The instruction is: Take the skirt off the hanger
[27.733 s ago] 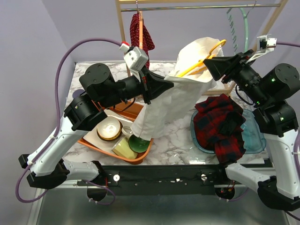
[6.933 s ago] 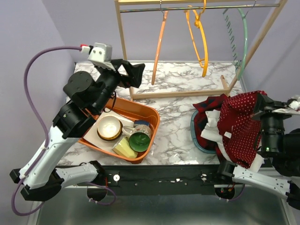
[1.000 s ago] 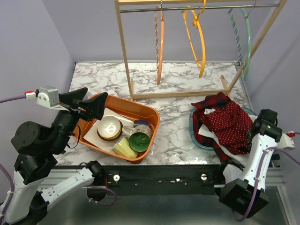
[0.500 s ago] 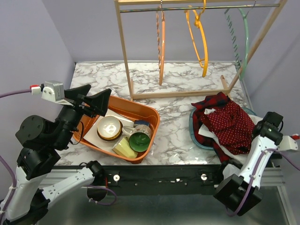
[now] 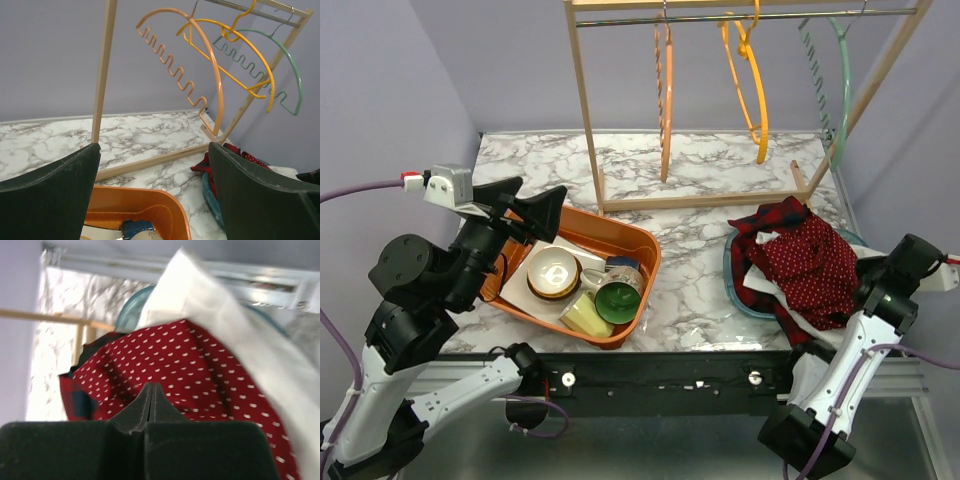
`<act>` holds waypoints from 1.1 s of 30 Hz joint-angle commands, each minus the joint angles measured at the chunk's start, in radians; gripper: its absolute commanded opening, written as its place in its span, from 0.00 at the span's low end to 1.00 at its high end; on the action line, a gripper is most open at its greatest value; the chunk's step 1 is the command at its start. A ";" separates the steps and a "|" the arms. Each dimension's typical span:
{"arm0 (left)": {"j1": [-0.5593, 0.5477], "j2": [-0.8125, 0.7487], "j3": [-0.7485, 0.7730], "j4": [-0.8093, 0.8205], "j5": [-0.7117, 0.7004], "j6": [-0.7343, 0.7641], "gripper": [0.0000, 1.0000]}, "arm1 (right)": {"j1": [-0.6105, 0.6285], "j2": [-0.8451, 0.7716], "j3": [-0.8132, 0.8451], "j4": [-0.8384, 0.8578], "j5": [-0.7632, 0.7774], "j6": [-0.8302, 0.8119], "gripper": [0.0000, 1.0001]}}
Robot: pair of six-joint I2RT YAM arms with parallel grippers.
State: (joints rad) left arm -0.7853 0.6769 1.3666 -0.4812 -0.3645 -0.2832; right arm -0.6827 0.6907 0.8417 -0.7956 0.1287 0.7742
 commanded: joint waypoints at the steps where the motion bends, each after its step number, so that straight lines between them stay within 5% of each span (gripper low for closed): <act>1: 0.004 0.015 0.022 -0.010 0.016 0.007 0.99 | -0.006 0.007 -0.108 0.150 -0.256 0.043 0.01; 6: 0.003 0.013 -0.003 0.009 0.004 0.018 0.99 | -0.008 0.061 -0.138 0.171 -0.244 0.047 0.01; 9: 0.004 0.024 -0.001 0.009 0.002 0.029 0.99 | -0.006 0.085 -0.154 0.122 -0.105 0.085 0.01; 15: 0.004 0.024 -0.029 0.033 -0.014 0.026 0.99 | 0.005 0.363 -0.305 0.189 -0.054 0.151 0.01; 19: 0.004 0.027 -0.032 0.038 -0.039 0.026 0.99 | 0.041 0.507 -0.282 0.182 0.130 0.134 0.01; 25: 0.003 0.023 -0.054 0.070 -0.054 0.038 0.99 | 0.098 0.492 -0.219 0.292 0.103 -0.032 0.01; 33: 0.004 0.026 -0.057 0.067 -0.074 0.059 0.99 | 0.169 0.524 -0.049 0.184 0.221 -0.108 0.11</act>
State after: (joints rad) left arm -0.7853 0.7055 1.3212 -0.4427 -0.4007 -0.2493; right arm -0.5186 1.1912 0.6903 -0.5503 0.2493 0.7380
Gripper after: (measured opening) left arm 0.988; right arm 0.073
